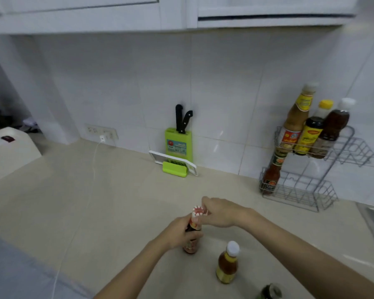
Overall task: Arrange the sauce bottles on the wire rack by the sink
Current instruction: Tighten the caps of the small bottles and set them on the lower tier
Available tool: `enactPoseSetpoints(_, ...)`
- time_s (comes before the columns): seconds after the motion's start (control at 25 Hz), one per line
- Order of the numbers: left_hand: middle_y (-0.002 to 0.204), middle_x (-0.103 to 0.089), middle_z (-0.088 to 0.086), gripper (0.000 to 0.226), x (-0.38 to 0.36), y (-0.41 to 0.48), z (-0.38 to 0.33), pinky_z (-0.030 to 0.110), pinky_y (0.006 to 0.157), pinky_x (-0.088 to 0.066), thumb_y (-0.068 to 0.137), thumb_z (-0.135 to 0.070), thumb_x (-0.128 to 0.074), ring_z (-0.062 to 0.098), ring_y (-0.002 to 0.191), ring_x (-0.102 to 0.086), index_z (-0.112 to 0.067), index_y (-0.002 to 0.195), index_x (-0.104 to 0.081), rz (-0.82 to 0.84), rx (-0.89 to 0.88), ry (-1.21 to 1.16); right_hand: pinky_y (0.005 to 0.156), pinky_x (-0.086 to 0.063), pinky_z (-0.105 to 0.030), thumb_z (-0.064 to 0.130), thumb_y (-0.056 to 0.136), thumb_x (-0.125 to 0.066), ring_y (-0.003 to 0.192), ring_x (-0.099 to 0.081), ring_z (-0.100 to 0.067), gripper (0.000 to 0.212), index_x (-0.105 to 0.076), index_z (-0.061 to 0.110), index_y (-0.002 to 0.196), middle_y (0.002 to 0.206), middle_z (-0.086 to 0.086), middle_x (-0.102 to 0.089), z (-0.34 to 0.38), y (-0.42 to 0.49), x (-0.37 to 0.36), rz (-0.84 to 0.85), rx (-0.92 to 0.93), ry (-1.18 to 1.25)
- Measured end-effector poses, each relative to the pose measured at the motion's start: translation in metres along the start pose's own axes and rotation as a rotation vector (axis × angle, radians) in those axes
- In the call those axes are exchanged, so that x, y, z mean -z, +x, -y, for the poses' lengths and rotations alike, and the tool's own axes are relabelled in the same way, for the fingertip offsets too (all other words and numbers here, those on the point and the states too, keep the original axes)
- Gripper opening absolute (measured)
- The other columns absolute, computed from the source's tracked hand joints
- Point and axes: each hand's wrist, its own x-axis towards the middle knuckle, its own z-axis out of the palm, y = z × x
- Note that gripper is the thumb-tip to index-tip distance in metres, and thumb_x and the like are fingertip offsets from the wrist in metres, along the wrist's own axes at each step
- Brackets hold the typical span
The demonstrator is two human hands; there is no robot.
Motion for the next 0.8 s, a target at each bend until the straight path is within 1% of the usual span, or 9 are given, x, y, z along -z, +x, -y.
enactPoseSetpoints(0.08, 0.094, -0.058, -0.003, 0.022, 0.019, 0.015, -0.016, 0.026, 0.072, -0.04, 0.086, -0.025, -0.066, 0.014, 0.087, -0.054, -0.018, 0.103, -0.054, 0.142, -0.074, 0.041, 0.077, -0.04, -0.034, 0.039, 0.087, -0.06, 0.091, -0.053, -0.023, 0.043, -0.047, 0.015, 0.121, 0.113, -0.012, -0.06, -0.016, -0.013, 0.013, -0.11, 0.129, 0.008)
enactPoseSetpoints(0.16, 0.095, -0.059, 0.0, 0.016, 0.034, 0.037, -0.04, 0.035, 0.083, -0.047, 0.087, -0.023, -0.066, 0.013, 0.088, -0.054, -0.021, 0.094, -0.052, 0.276, -0.121, 0.055, 0.081, -0.044, -0.036, 0.04, 0.087, -0.058, 0.097, -0.056, -0.022, 0.036, -0.052, 0.023, 0.118, 0.109, -0.007, -0.06, -0.035, -0.026, 0.029, -0.281, 0.197, -0.04)
enactPoseSetpoints(0.24, 0.105, -0.062, 0.004, 0.019, 0.041, 0.063, -0.067, 0.042, 0.098, -0.048, 0.085, -0.023, -0.068, 0.014, 0.098, -0.058, -0.016, 0.099, -0.056, 0.347, -0.146, 0.001, 0.084, -0.046, -0.035, 0.044, 0.089, -0.054, 0.099, -0.057, -0.017, 0.03, -0.055, 0.025, 0.113, 0.108, -0.003, -0.058, -0.055, -0.04, 0.044, -0.445, 0.206, 0.037)
enactPoseSetpoints(0.28, 0.115, -0.062, 0.006, 0.032, 0.041, 0.069, -0.073, 0.042, 0.103, -0.046, 0.083, -0.025, -0.07, 0.016, 0.108, -0.059, -0.013, 0.109, -0.056, 0.337, -0.15, -0.03, 0.084, -0.047, -0.033, 0.043, 0.091, -0.053, 0.098, -0.057, -0.015, 0.028, -0.056, 0.024, 0.111, 0.107, -0.002, -0.057, -0.064, -0.043, 0.042, -0.507, 0.201, 0.119)
enactPoseSetpoints(0.4, 0.146, -0.041, 0.005, 0.076, 0.033, 0.107, -0.104, 0.031, 0.115, -0.032, 0.078, -0.028, -0.074, 0.018, 0.136, -0.04, -0.014, 0.142, -0.036, 0.125, -0.221, 0.144, 0.075, -0.058, -0.04, 0.033, 0.095, -0.053, 0.083, -0.065, -0.018, 0.017, -0.054, 0.017, 0.097, 0.095, -0.009, -0.065, -0.115, -0.06, 0.033, -0.785, -0.012, 0.574)
enactPoseSetpoints(0.48, 0.15, -0.032, 0.007, 0.079, 0.021, 0.121, -0.112, 0.026, 0.115, -0.028, 0.081, -0.028, -0.07, 0.02, 0.14, -0.034, -0.015, 0.147, -0.027, 0.077, -0.241, 0.253, 0.073, -0.06, -0.047, 0.027, 0.094, -0.055, 0.079, -0.068, -0.021, 0.014, -0.053, 0.014, 0.089, 0.092, -0.018, -0.067, -0.158, -0.073, 0.022, -0.999, -0.214, 0.898)
enactPoseSetpoints(0.56, 0.149, -0.032, 0.01, 0.077, 0.004, 0.133, -0.108, 0.026, 0.113, -0.029, 0.083, -0.03, -0.067, 0.023, 0.139, -0.035, -0.014, 0.147, -0.027, 0.15, -0.209, 0.289, 0.076, -0.059, -0.05, 0.028, 0.092, -0.058, 0.081, -0.068, -0.026, 0.018, -0.053, 0.012, 0.087, 0.097, -0.022, -0.065, -0.2, -0.085, 0.015, -1.163, -0.389, 1.129)
enactPoseSetpoints(0.68, 0.146, -0.037, 0.013, 0.073, -0.016, 0.164, -0.102, 0.026, 0.11, -0.033, 0.085, -0.031, -0.066, 0.023, 0.134, -0.041, -0.013, 0.145, -0.03, 0.268, -0.118, 0.256, 0.063, -0.061, -0.036, 0.026, 0.093, -0.057, 0.084, -0.066, -0.033, 0.026, -0.05, 0.001, 0.096, 0.104, -0.025, -0.061, -0.25, -0.098, 0.016, -1.33, -0.506, 1.435)
enactPoseSetpoints(0.8, 0.144, -0.04, 0.013, 0.067, -0.031, 0.198, -0.104, 0.023, 0.105, -0.034, 0.086, -0.025, -0.065, 0.023, 0.132, -0.043, -0.013, 0.143, -0.033, 0.315, -0.081, 0.247, 0.05, -0.058, -0.02, 0.024, 0.096, -0.055, 0.074, -0.064, -0.026, 0.035, -0.049, -0.007, 0.108, 0.104, -0.026, -0.059, -0.286, -0.098, 0.012, -1.466, -0.538, 1.627)
